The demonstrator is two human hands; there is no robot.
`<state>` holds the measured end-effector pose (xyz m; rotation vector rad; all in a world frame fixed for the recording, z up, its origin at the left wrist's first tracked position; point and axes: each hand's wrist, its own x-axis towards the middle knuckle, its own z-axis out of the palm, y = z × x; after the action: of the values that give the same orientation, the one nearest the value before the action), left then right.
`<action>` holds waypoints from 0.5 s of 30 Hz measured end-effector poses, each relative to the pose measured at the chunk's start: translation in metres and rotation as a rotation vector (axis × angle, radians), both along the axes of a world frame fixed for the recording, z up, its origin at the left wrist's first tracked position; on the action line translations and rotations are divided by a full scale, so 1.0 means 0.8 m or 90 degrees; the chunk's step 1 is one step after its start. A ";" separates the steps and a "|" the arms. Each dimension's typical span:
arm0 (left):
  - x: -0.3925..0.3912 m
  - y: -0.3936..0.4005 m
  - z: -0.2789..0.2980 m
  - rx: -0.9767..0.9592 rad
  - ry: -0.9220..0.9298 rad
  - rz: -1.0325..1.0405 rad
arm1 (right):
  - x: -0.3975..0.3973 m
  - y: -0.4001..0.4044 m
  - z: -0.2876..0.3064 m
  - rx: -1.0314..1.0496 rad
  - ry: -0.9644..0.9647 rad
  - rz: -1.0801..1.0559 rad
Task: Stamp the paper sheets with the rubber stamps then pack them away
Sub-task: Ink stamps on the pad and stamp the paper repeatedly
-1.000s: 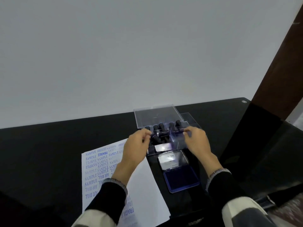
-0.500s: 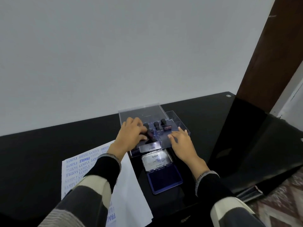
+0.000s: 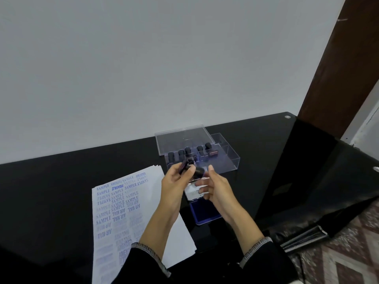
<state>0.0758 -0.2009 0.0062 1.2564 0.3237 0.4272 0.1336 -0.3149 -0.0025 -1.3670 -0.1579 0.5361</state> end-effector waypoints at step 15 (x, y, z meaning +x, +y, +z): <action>-0.063 0.031 -0.056 0.481 0.135 0.023 | 0.002 -0.037 -0.004 0.109 0.033 -0.174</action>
<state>0.0253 -0.1762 -0.0383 2.0445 0.3794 0.4658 0.1352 -0.3445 -0.0057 -1.1825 0.0252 0.3210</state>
